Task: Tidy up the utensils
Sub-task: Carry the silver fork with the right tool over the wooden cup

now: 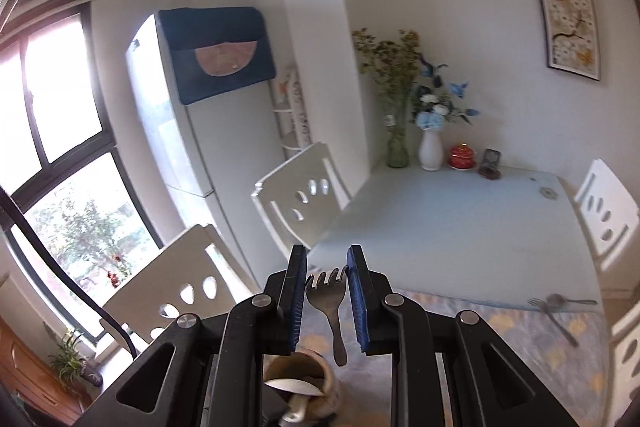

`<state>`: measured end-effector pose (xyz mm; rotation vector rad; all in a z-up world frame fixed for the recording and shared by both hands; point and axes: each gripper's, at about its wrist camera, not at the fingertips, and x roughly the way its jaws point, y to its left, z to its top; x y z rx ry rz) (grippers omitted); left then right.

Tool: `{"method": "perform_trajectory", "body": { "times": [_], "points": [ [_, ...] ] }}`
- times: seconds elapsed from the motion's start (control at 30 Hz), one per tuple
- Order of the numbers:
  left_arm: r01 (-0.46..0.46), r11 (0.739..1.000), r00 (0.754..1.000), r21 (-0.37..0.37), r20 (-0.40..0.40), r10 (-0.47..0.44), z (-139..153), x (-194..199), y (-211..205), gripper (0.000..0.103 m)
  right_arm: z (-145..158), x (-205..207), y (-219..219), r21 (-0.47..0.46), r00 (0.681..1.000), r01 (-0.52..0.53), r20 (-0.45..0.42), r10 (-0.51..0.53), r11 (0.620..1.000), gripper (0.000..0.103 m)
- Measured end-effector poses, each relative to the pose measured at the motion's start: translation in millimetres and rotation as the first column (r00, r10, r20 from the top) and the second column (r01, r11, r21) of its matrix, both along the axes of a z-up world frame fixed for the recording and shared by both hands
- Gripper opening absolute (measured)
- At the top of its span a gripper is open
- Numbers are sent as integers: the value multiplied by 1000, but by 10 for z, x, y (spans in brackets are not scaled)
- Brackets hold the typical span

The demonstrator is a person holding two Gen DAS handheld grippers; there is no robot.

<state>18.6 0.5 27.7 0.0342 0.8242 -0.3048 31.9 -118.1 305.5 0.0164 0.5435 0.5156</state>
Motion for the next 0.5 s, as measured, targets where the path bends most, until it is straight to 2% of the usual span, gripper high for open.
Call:
{"method": "perform_trajectory", "body": {
  "times": [0.27,0.5],
  "points": [
    [0,1000,1000,0,0,0,-4,14,-10,98,-222,89,340,3,996,-69,-55,69,998,20],
    [-1,1000,1000,0,0,1,-1,5,-16,98,-446,103,433,-15,992,-84,-100,82,996,20]
  ]
}}
